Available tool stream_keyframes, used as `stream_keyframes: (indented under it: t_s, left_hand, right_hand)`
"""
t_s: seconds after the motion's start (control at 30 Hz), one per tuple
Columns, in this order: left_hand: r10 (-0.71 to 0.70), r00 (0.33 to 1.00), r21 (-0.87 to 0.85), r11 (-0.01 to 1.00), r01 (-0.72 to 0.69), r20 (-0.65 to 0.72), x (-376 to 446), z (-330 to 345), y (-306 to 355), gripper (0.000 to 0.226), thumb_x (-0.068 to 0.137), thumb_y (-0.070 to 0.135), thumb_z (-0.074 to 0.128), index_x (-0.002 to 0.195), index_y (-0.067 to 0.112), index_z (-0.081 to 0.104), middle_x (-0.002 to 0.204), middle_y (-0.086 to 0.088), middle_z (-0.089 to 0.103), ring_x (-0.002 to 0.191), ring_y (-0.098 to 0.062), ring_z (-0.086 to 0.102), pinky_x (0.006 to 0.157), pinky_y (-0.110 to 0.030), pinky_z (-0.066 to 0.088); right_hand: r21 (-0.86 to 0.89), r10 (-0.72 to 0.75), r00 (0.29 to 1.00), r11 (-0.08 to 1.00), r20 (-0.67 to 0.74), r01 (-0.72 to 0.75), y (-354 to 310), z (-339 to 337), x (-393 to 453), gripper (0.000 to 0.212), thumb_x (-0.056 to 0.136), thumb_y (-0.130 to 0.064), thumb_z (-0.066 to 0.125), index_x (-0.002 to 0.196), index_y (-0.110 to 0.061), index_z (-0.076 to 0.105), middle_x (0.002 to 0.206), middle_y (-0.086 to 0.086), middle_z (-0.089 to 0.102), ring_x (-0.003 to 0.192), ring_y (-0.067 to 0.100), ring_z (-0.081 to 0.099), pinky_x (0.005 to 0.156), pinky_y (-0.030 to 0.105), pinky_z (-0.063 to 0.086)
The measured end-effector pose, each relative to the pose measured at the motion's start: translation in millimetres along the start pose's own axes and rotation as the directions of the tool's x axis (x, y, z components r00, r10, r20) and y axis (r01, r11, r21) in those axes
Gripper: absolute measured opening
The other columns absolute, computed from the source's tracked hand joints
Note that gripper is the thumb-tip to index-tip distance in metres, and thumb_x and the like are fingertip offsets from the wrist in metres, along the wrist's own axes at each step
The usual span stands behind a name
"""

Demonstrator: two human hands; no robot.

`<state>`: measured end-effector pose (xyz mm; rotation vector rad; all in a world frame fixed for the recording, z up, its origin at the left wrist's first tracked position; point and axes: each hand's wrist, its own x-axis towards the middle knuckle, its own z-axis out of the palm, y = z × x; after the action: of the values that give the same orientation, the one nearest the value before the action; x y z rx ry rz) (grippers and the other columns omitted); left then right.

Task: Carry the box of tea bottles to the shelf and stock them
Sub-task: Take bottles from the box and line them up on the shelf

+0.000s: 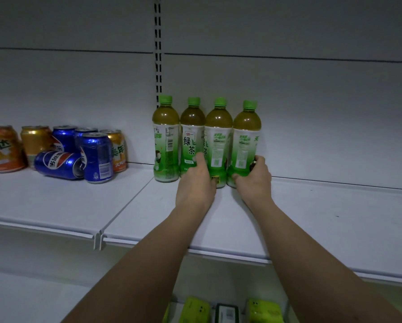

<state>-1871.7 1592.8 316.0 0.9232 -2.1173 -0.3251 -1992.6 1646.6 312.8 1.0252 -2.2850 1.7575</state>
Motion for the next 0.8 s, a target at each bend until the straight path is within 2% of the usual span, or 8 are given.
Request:
stream_keyframes:
  t_s: [0.13,0.27,0.33,0.43,0.53,0.67,0.73,0.8]
  left_hand:
    - [0.085,0.996,0.076,0.993,-0.085,0.004,-3,-1,3,0.052,0.088,0.016,0.062,0.13,0.018,0.032,0.105,-0.013,0.066,0.091,-0.034,0.065,0.072,-0.043,0.053]
    - [0.167,0.985,0.077,0.983,-0.169,0.036,-2,2,1,0.057,0.091,0.02,0.058,0.138,0.029,0.027,0.11,-0.012,0.064,0.094,-0.032,0.064,0.077,-0.044,0.054]
    - [0.188,0.979,0.081,0.978,-0.194,0.077,0,4,-1,0.059,0.094,0.024,0.051,0.145,0.035,0.024,0.122,-0.016,0.06,0.101,-0.035,0.062,0.083,-0.047,0.054]
    - [0.121,0.967,0.144,0.977,-0.155,0.223,4,9,-4,0.065,0.097,0.028,0.045,0.152,0.039,0.014,0.153,-0.022,0.031,0.127,-0.039,0.048,0.099,-0.048,0.046]
    - [0.08,0.963,0.174,0.976,-0.128,0.259,6,10,-4,0.067,0.096,0.028,0.045,0.152,0.041,0.01,0.158,-0.02,0.02,0.132,-0.039,0.044,0.101,-0.047,0.043]
    - [0.093,0.978,0.177,0.976,-0.126,0.187,0,4,0,0.059,0.095,0.026,0.045,0.15,0.035,0.024,0.153,-0.015,0.035,0.125,-0.035,0.051,0.092,-0.044,0.05]
    - [0.125,0.988,0.158,0.978,-0.139,0.095,-7,-6,4,0.051,0.094,0.024,0.045,0.145,0.028,0.038,0.141,-0.009,0.051,0.116,-0.03,0.058,0.086,-0.04,0.053]
    - [0.124,0.99,0.121,0.984,-0.132,0.068,-15,-15,6,0.046,0.092,0.023,0.047,0.138,0.024,0.048,0.13,-0.006,0.06,0.11,-0.028,0.06,0.084,-0.038,0.053]
  right_hand:
    - [-0.093,0.001,1.0,0.996,-0.025,-0.003,3,0,1,0.058,0.075,-0.016,0.074,0.126,-0.014,0.047,0.122,0.015,0.052,0.115,0.034,0.051,0.096,0.042,0.046]
    - [-0.091,-0.004,1.0,0.996,-0.027,0.001,5,2,2,0.058,0.076,-0.015,0.075,0.127,-0.013,0.046,0.123,0.014,0.052,0.116,0.034,0.051,0.097,0.043,0.046]
    - [-0.093,-0.004,0.999,0.996,-0.034,0.001,6,2,3,0.058,0.076,-0.015,0.075,0.126,-0.013,0.046,0.123,0.014,0.053,0.116,0.035,0.052,0.097,0.045,0.046]
    - [-0.097,-0.011,0.999,0.995,-0.046,0.007,7,3,4,0.059,0.075,-0.014,0.076,0.126,-0.012,0.046,0.123,0.014,0.053,0.116,0.035,0.052,0.097,0.047,0.046]
    - [-0.096,-0.001,0.999,0.995,-0.044,-0.003,8,4,6,0.059,0.076,-0.014,0.076,0.126,-0.012,0.046,0.123,0.014,0.053,0.116,0.035,0.052,0.098,0.047,0.046]
    - [-0.07,0.014,0.999,0.997,-0.036,-0.017,2,1,-1,0.053,0.078,-0.013,0.072,0.125,-0.009,0.047,0.122,0.016,0.052,0.115,0.035,0.052,0.095,0.045,0.047]
    - [-0.09,0.025,0.999,0.996,-0.036,-0.029,-6,-6,-9,0.045,0.083,-0.012,0.067,0.123,-0.006,0.047,0.123,0.017,0.051,0.115,0.035,0.051,0.093,0.044,0.047]
    - [-0.104,0.039,0.999,0.994,-0.015,-0.04,-12,-16,-23,0.041,0.087,-0.015,0.062,0.124,-0.006,0.047,0.122,0.017,0.052,0.114,0.034,0.051,0.092,0.042,0.046]
